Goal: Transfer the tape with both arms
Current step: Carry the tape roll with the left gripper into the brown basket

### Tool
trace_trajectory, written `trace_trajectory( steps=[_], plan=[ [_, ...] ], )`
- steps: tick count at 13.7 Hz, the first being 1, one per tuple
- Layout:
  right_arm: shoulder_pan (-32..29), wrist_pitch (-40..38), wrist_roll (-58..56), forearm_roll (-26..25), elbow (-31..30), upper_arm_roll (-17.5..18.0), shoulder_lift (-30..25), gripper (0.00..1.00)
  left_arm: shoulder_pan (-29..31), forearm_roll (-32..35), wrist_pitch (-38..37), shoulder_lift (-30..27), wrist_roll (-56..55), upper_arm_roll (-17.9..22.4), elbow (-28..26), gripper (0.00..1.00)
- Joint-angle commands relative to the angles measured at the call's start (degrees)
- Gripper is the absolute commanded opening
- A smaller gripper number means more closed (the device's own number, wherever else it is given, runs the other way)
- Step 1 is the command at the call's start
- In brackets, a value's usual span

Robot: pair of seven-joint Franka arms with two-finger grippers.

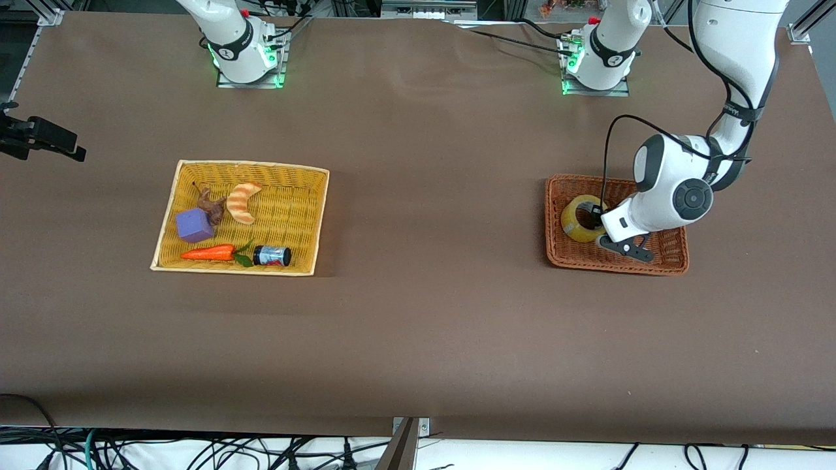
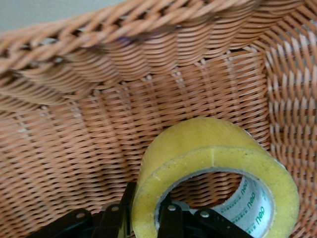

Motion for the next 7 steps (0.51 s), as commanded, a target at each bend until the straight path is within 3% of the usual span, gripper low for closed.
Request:
trace_trajectory(
  steps=[1,3,7],
  plan=[
    [-0.56,0.13,-0.94,0.94,0.27,0.14,-0.05,1.00,0.80,1.67,-0.29,-3.18,1.54,0.41,0.07,1.00],
    [-0.56,0.12,-0.94,0.94,0.27,0.14,-0.05,1.00,0.81,1.75,-0.82,-5.38,1.11,0.41,1.56,1.00],
    [-0.56,0.13,-0.94,0.94,0.27,0.14,-0.05,1.00,0.10,2.81,-8.97,-11.97,0.75,0.23,7.96,1.00]
  ],
)
